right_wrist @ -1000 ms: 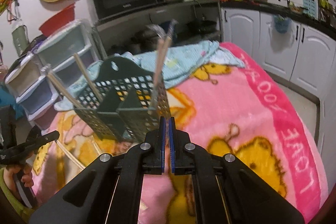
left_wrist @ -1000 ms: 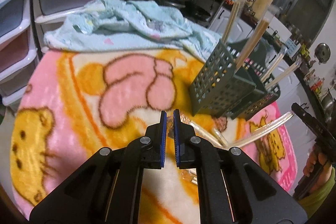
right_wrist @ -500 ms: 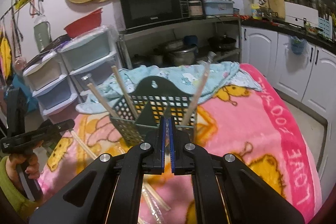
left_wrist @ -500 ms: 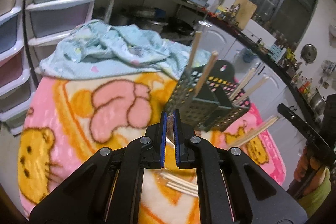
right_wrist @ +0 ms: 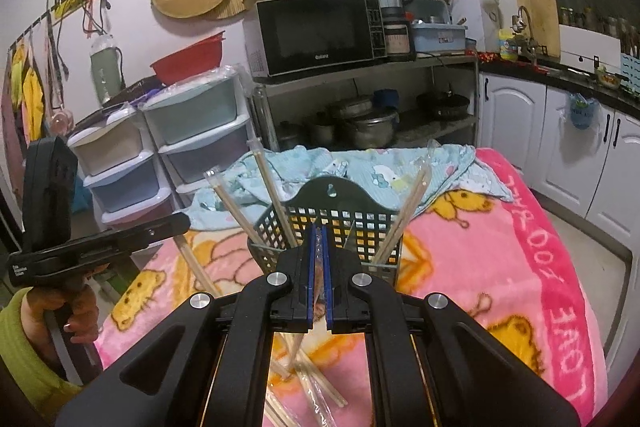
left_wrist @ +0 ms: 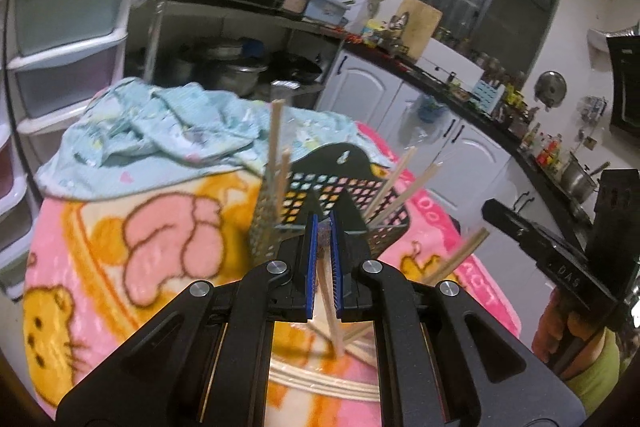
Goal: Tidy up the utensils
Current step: 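Lift the chopsticks with both tools and carry them above the caddy, then open both tools to drop the chopsticks into the caddy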
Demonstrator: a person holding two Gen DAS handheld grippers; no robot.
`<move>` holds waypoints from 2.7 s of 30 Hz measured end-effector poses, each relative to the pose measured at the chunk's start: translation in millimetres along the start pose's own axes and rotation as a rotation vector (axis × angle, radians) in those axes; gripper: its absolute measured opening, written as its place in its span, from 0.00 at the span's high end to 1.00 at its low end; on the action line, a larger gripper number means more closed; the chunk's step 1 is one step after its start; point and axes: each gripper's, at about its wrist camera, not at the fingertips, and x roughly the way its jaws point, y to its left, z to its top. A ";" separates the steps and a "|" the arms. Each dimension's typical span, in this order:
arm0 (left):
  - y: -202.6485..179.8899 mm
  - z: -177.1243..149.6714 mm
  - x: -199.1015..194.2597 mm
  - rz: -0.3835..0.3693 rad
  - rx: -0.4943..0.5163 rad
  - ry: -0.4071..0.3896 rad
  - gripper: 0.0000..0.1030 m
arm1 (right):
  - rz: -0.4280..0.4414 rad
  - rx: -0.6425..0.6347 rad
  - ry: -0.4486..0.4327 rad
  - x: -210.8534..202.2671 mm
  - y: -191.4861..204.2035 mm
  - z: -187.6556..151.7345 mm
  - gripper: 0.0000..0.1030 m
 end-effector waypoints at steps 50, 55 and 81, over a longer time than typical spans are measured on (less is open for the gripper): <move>-64.7 91.9 -13.7 -0.084 0.148 -0.214 0.97 | 0.007 -0.068 -0.221 -36.1 9.9 84.0 0.97; -60.2 106.2 -10.4 -0.077 0.126 -0.246 0.97 | 0.011 -0.055 -0.242 -32.1 5.4 98.9 0.97; -38.4 85.3 57.1 0.038 0.167 -0.134 0.96 | -0.059 0.043 -0.164 34.6 -28.2 106.3 0.96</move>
